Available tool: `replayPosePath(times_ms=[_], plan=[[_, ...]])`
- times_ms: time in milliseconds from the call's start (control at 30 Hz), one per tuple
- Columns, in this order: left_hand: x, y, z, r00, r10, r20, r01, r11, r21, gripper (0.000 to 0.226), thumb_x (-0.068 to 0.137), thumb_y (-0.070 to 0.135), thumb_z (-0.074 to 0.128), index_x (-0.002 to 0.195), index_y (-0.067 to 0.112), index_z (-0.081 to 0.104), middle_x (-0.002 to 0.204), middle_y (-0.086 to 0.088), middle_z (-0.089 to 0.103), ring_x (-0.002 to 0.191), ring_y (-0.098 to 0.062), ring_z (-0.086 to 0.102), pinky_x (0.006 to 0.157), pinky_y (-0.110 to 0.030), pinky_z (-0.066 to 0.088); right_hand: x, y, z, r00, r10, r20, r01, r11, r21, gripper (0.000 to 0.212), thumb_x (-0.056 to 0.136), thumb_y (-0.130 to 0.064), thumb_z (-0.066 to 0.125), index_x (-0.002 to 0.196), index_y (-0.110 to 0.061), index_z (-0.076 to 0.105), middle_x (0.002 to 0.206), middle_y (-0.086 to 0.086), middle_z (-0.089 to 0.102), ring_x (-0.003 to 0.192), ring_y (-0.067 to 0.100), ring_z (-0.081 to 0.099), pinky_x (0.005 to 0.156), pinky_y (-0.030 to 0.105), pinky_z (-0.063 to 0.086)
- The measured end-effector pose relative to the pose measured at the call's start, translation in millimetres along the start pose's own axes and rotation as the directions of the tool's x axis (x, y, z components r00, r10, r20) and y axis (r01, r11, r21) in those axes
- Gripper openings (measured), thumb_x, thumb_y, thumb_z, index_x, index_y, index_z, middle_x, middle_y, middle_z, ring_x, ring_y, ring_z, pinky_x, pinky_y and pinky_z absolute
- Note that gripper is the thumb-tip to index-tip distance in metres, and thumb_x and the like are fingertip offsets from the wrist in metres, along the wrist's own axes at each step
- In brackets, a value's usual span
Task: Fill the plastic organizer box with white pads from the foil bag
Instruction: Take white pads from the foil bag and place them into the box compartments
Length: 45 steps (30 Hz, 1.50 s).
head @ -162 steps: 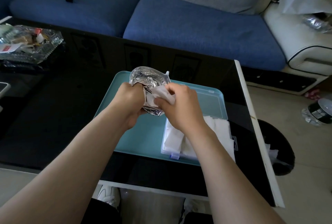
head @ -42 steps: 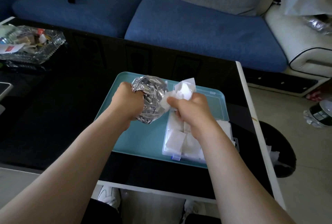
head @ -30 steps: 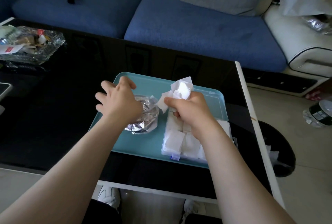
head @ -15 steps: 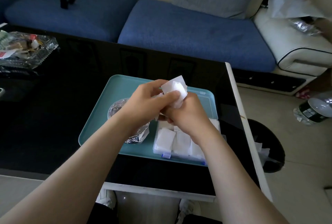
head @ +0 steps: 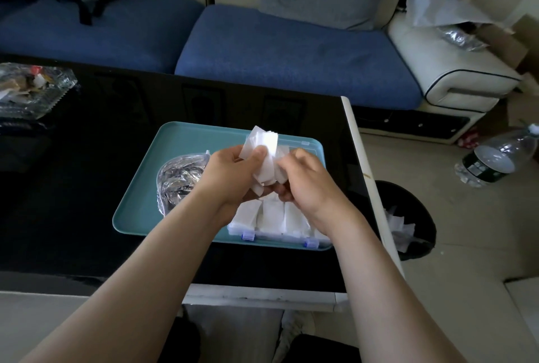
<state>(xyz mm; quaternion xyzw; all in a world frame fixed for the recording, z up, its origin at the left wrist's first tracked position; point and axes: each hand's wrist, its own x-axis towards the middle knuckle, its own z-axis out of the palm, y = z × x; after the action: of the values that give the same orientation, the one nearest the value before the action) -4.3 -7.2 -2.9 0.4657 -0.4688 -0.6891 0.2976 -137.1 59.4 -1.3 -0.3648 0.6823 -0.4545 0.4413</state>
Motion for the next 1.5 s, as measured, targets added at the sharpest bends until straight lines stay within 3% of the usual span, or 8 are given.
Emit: replayPosePath(times_ms=[167, 400, 633, 767, 933, 1200, 1333, 1500], plan=[[3, 3, 5, 0.998, -0.055, -0.027, 0.052, 0.993, -0.108, 0.028, 0.104, 0.025, 0.066, 0.118, 0.001, 0.069, 0.113, -0.025, 0.074, 0.094, -0.04, 0.078, 0.079, -0.045, 0.066, -4, 2, -8, 0.985, -0.072, -0.155, 0.07, 0.997, -0.021, 0.016, 0.105, -0.028, 0.062, 0.103, -0.025, 0.077, 0.091, -0.004, 0.079, 0.083, 0.014, 0.077, 0.071, 0.029, 0.064], [13, 8, 15, 0.997, -0.01, -0.075, 0.002, 0.993, -0.114, 0.026, 0.103, 0.028, 0.068, 0.119, 0.008, 0.069, 0.11, -0.015, 0.074, 0.076, -0.018, 0.078, 0.077, -0.044, 0.067, 7, -4, -12, 0.939, -0.169, -0.299, 0.158, 0.986, -0.062, 0.012, 0.103, -0.023, 0.069, 0.107, -0.03, 0.079, 0.091, -0.006, 0.077, 0.071, 0.003, 0.072, 0.06, 0.014, 0.052], [22, 11, 7, 0.986, 0.001, -0.167, -0.022, 0.992, -0.123, 0.022, 0.103, 0.029, 0.067, 0.116, 0.011, 0.068, 0.113, -0.011, 0.072, 0.084, -0.02, 0.079, 0.069, -0.037, 0.066, 22, -2, -18, 0.837, -0.333, -0.434, 0.228, 0.934, -0.277, 0.018, 0.1, -0.022, 0.071, 0.115, -0.024, 0.08, 0.097, -0.006, 0.077, 0.087, 0.008, 0.073, 0.064, 0.009, 0.05], [23, 10, 4, 0.981, 0.011, -0.196, -0.029, 0.996, -0.09, 0.012, 0.104, 0.028, 0.066, 0.108, 0.017, 0.068, 0.111, -0.008, 0.071, 0.091, -0.023, 0.077, 0.066, -0.033, 0.065, 22, -7, -20, 0.843, -0.178, -0.507, 0.195, 0.981, -0.021, 0.014, 0.102, -0.021, 0.066, 0.111, -0.021, 0.077, 0.093, -0.001, 0.078, 0.078, 0.011, 0.076, 0.068, 0.026, 0.062], [23, 9, 10, 0.981, 0.047, -0.189, -0.054, 0.998, -0.032, 0.01, 0.104, 0.026, 0.066, 0.1, 0.018, 0.069, 0.108, -0.007, 0.072, 0.091, -0.023, 0.076, 0.065, -0.034, 0.066, 19, -22, -13, 0.934, 0.026, -0.356, 0.122, 0.914, 0.387, 0.008, 0.095, -0.021, 0.078, 0.102, -0.024, 0.081, 0.093, -0.003, 0.08, 0.087, 0.011, 0.074, 0.079, 0.03, 0.059], [26, 10, 16, 0.994, 0.037, -0.106, -0.038, 0.999, -0.008, 0.012, 0.103, 0.019, 0.062, 0.11, 0.017, 0.072, 0.103, -0.009, 0.078, 0.088, -0.025, 0.08, 0.074, -0.044, 0.067, 23, -12, 3, 0.915, -0.013, -0.404, 0.094, 0.979, 0.18, 0.012, 0.093, -0.016, 0.079, 0.105, -0.019, 0.081, 0.084, -0.001, 0.08, 0.074, 0.01, 0.077, 0.069, 0.023, 0.063], [26, 16, 18, 0.997, 0.006, -0.071, -0.008, 1.0, -0.026, 0.014, 0.106, 0.026, 0.06, 0.104, 0.019, 0.072, 0.098, -0.008, 0.077, 0.086, -0.026, 0.079, 0.076, -0.048, 0.067, 30, -4, 4, 0.878, -0.094, -0.469, 0.119, 0.993, 0.023, 0.008, 0.091, -0.021, 0.081, 0.099, -0.019, 0.083, 0.085, -0.005, 0.079, 0.077, 0.011, 0.078, 0.076, 0.035, 0.067], [27, 13, 17, 0.999, 0.028, -0.019, -0.028, 1.0, 0.005, 0.021, 0.098, 0.031, 0.074, 0.111, 0.015, 0.074, 0.101, -0.011, 0.08, 0.095, -0.028, 0.079, 0.078, -0.048, 0.067, 31, -4, 4, 0.874, -0.138, -0.466, 0.131, 0.99, -0.049, 0.009, 0.092, -0.024, 0.079, 0.1, -0.022, 0.081, 0.089, -0.011, 0.077, 0.082, -0.002, 0.072, 0.07, 0.015, 0.059]])
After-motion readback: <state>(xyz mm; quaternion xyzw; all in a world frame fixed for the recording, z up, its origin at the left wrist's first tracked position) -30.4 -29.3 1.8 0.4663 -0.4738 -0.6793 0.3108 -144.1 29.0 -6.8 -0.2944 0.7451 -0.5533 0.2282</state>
